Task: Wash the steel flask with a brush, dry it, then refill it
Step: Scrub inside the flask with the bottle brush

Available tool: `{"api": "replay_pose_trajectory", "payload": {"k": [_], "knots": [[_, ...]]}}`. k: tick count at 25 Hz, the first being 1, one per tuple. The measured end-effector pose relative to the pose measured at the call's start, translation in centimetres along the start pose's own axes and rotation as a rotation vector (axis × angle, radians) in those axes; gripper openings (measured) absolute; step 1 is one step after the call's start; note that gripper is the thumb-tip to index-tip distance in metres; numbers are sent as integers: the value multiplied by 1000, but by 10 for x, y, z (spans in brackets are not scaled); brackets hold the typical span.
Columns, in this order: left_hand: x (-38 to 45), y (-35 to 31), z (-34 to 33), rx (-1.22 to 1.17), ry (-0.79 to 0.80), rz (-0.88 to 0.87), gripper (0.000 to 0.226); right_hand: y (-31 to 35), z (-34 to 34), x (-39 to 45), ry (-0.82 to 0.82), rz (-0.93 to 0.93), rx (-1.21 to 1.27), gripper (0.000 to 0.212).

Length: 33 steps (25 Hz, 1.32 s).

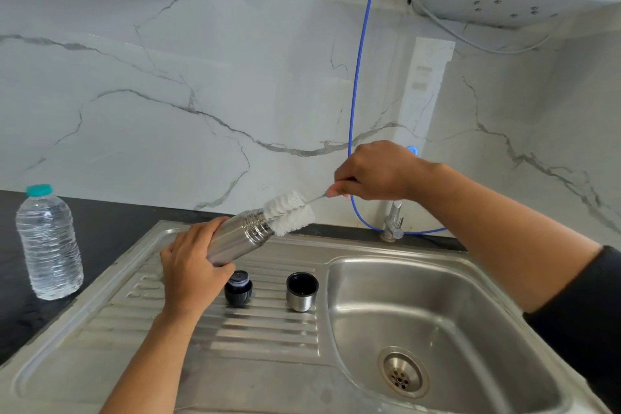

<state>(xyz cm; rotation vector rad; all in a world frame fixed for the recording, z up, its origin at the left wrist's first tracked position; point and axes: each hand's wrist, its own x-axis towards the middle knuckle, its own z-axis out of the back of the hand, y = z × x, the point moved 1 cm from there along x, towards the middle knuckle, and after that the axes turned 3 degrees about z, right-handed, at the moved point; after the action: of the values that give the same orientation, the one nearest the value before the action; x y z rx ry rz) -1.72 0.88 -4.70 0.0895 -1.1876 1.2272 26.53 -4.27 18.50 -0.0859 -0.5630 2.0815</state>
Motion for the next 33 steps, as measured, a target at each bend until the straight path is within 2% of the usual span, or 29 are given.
{"api": "replay_pose_trajectory", "payload": {"k": [3,7,9,11,14,20,23,26,31,33], "knots": [[0,0,-1,2,24,-12,87,-14,-1,-6,-141,46,-122,56],[2,4,0,-12,11,26,87,-26,-3,-13,-291,68,-135,69],[1,5,0,-12,-10,37,86,-22,-2,-11,-225,23,-118,59],[-2,2,-2,-10,-8,22,86,-11,-3,-3,-70,-17,-34,49],[0,0,-2,-2,1,-15,86,4,-11,10,83,-36,125,48],[2,-2,-1,-9,21,-52,86,-9,4,-1,-54,45,2,44],[0,1,-2,-16,17,-12,85,-12,6,-4,-157,61,-108,52],[-2,4,-2,-21,6,4,85,-8,5,-3,-68,21,-118,48],[-3,-5,-3,-12,3,-53,85,20,-9,16,160,-49,189,49],[-2,-2,-3,0,5,-56,86,30,-18,21,208,-70,216,50]]}}
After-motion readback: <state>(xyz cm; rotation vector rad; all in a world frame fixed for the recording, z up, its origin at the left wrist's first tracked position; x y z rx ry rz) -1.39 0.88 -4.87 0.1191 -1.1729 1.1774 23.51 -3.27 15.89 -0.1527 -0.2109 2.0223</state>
